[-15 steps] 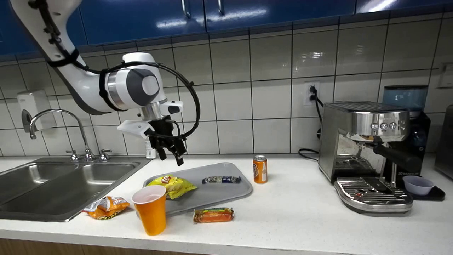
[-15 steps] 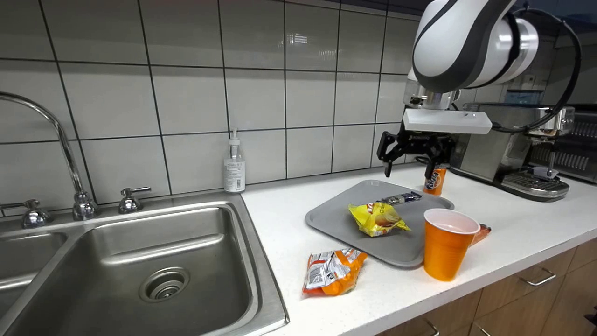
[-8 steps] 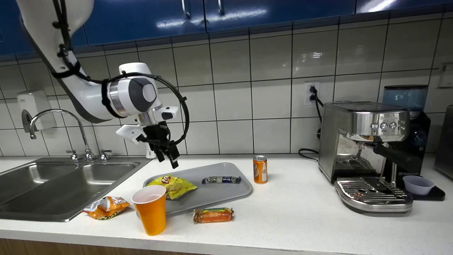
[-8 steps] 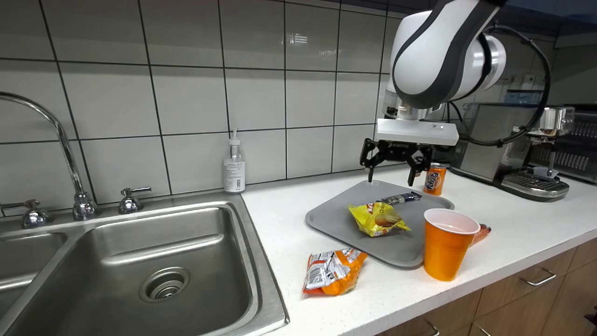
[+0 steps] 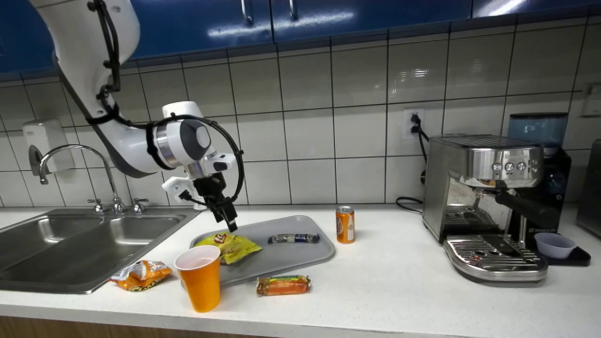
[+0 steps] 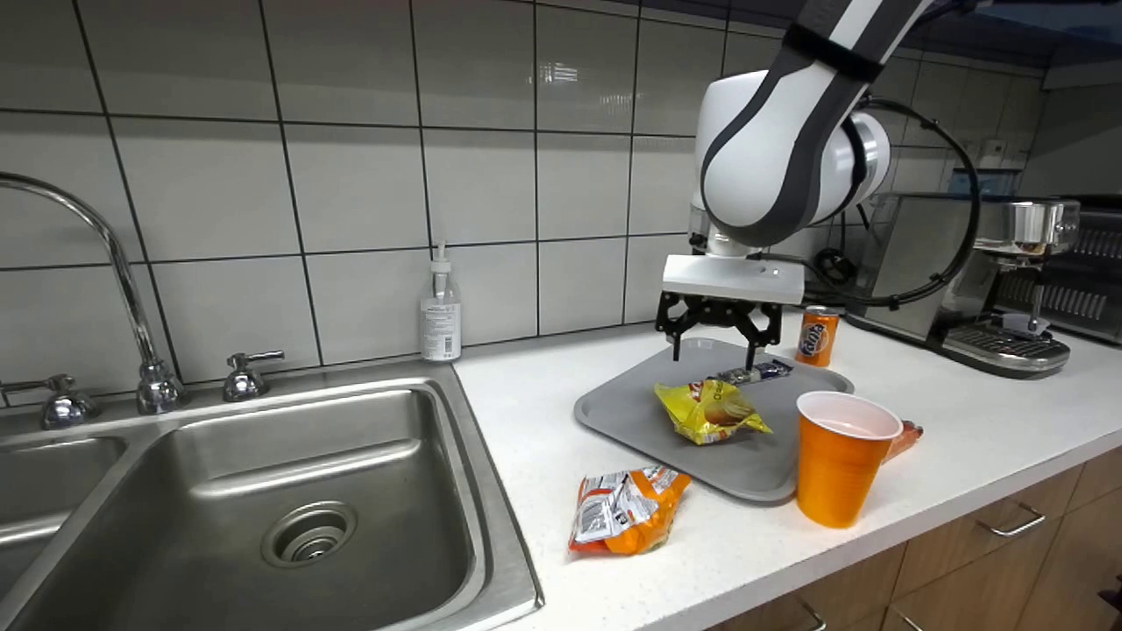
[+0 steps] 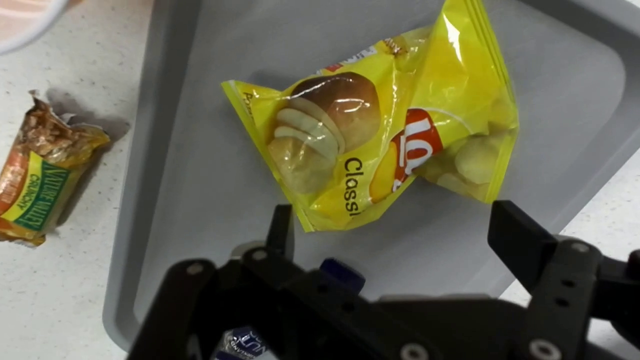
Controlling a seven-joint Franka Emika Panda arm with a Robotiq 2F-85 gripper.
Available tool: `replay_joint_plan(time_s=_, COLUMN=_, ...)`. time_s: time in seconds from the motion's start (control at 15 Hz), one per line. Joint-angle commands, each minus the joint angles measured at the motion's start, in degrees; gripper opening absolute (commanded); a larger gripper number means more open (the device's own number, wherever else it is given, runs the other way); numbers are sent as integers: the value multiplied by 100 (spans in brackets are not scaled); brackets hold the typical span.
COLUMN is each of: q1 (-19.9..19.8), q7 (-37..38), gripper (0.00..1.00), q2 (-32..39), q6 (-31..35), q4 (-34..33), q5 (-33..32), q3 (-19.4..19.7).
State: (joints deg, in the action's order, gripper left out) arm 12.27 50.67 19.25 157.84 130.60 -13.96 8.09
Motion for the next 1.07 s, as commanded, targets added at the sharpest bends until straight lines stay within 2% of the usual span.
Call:
replay_joint_plan(time_s=0.0, q1=278, q7=444, gripper=100, q2=336, q6=-14, q4=-323, q5=-117, q3=215)
replay_joint_plan(time_s=0.33, q1=505, q7=623, gripper=100, q2=512, q6=-14, q4=-426, q5=-109, q3=355)
replay_joint_plan(time_s=0.87, q1=621, q7=659, gripper=100, q2=595, q6=-36, q4=-474, q5=-89, q3=411)
replay_joint_plan(time_s=1.0, q1=622, q7=645, gripper=73, q2=601, q6=-29, q4=-475, q5=-91, q3=411)
